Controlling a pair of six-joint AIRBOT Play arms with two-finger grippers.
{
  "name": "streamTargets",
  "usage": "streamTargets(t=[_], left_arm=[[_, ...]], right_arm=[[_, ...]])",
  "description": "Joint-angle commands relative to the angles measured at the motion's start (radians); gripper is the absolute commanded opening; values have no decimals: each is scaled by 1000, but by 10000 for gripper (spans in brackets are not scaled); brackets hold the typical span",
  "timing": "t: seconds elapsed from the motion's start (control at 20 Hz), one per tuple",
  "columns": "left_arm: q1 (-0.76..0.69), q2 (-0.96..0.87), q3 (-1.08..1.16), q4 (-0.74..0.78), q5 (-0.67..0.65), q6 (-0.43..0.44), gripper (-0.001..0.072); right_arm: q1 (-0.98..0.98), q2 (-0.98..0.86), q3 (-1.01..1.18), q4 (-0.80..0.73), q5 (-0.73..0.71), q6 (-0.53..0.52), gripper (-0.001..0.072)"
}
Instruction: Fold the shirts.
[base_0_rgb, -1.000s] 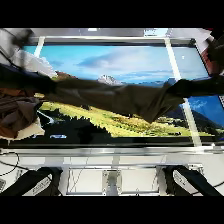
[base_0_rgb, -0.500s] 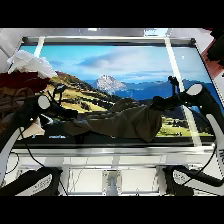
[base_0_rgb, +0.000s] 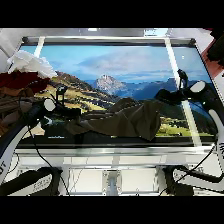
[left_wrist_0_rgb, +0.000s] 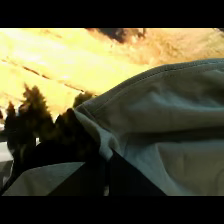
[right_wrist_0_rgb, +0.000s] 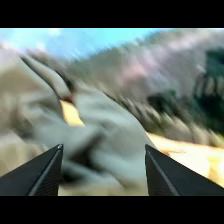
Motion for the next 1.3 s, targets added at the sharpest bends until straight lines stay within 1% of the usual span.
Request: streamTargets(t=[0.0,0.1,0.25,0.35,0.5,0.65,0.7,0.75,0.8,0.85,0.95,1.05,1.2,1.25], left_arm=[[0,-2,-2,-8,13,3,10],[0,-2,-2,-10,11,3,11],[0,-2,-2,-9,-6,4,11],[0,-2,-2,-9,-13,4,11],[0,-2,-2,-9,-13,5,11],[0,-2,-2,-9,-13,8,11],[0,-2,-2,-8,-12,8,11],[0,-2,-2,-7,-10,11,11],[0,-2,-2,-5,1,29,11],[0,-2,2,-4,19,47,11],[1,2,57,23,13,60,11],[1,20,172,59,-47,60,10],[1,77,417,161,-204,60,10],[1,107,497,185,-262,60,11]], right_arm=[[-47,34,20,-98,262,-1,571],[-13,48,-35,-92,318,-8,571],[80,50,-153,-49,294,-10,572],[160,50,-232,-14,244,-26,572],[269,50,-315,-11,151,-25,572],[340,49,-368,-11,15,-23,565],[351,49,-377,-10,-32,-22,498],[356,49,-376,-11,-62,-23,387],[354,50,-375,-3,-86,-23,141],[354,50,-366,-7,-89,-26,33],[354,64,-311,-12,-37,-27,32],[354,119,-202,-57,82,-27,32],[354,285,21,-197,234,-15,32],[354,356,105,-243,271,6,31]])
